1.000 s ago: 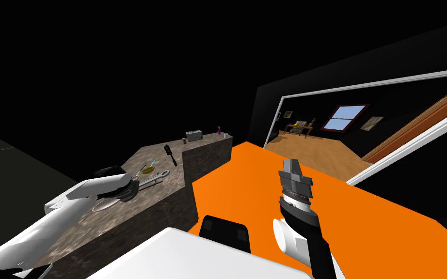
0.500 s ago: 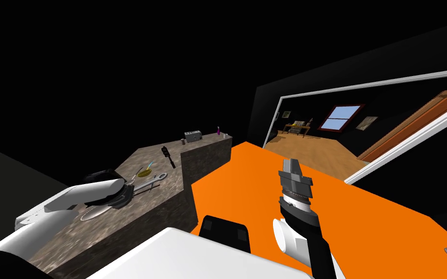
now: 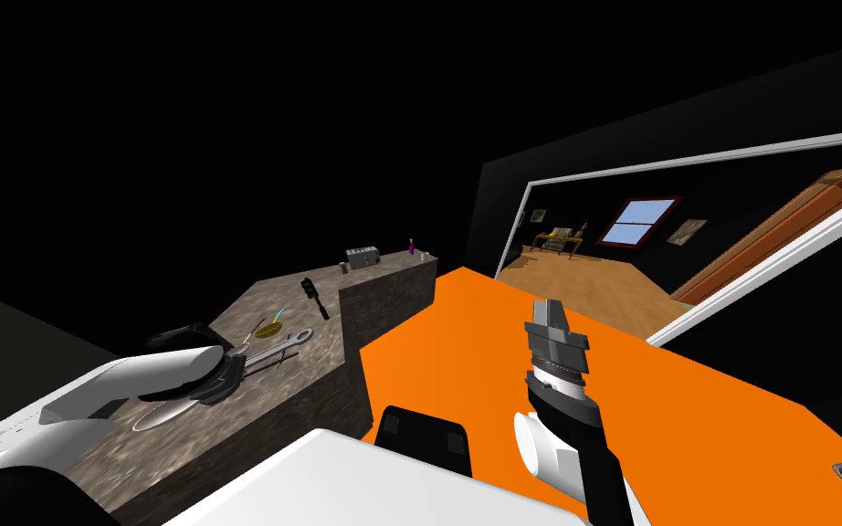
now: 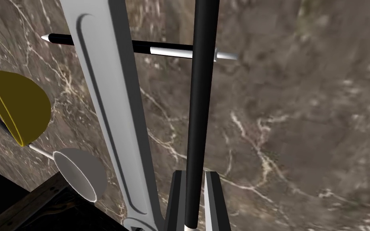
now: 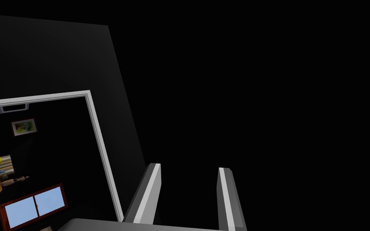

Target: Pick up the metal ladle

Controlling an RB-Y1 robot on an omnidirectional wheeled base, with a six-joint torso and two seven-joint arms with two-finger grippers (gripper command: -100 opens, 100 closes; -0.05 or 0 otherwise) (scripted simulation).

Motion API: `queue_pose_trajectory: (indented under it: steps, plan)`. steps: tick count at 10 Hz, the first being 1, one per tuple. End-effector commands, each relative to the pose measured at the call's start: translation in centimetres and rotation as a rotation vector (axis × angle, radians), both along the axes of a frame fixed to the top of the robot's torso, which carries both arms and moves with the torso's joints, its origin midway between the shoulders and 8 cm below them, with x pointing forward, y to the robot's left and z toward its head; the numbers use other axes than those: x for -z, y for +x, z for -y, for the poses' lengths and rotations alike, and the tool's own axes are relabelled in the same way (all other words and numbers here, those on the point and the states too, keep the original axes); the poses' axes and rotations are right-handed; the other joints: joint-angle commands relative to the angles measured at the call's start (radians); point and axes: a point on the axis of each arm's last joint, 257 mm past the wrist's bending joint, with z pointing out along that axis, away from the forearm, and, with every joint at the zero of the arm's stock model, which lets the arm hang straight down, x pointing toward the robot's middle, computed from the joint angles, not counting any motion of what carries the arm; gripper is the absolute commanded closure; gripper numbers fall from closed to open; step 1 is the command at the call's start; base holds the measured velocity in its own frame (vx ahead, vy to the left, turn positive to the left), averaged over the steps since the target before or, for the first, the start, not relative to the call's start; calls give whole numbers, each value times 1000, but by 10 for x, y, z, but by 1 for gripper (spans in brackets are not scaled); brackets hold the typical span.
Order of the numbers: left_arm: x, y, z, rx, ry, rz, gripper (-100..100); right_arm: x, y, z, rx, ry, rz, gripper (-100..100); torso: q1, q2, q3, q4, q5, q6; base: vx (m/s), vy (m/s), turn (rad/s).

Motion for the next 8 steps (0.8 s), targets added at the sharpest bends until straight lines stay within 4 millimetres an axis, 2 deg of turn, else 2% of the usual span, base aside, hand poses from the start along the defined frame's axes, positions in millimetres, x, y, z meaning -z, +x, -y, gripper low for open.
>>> queue_pose_trajectory:
  steps: [1, 2, 4, 6, 8]
  plan:
    - [-3, -11, 7, -31, -18, 9, 100, 0, 0, 0, 0, 0, 0, 0, 0, 0, 0, 0, 0, 0, 45, 25, -56]
    - [-3, -18, 10, -20, -12, -5, 100, 0, 0, 0, 0, 0, 0, 0, 0, -1, -1, 0, 0, 0, 46, 36, -35]
    - [-7, -15, 16, 10, -2, -6, 100, 0, 0, 0, 0, 0, 0, 0, 0, 0, 0, 0, 0, 0, 9, 11, 9]
    - [-10, -34, 26, -10, -15, -16, 100, 0, 0, 0, 0, 0, 0, 0, 0, 0, 0, 0, 0, 0, 35, 27, -40]
    - [-11, -30, 27, -1, -13, -13, 100, 0, 0, 0, 0, 0, 0, 0, 0, 0, 0, 0, 0, 0, 11, 13, -1]
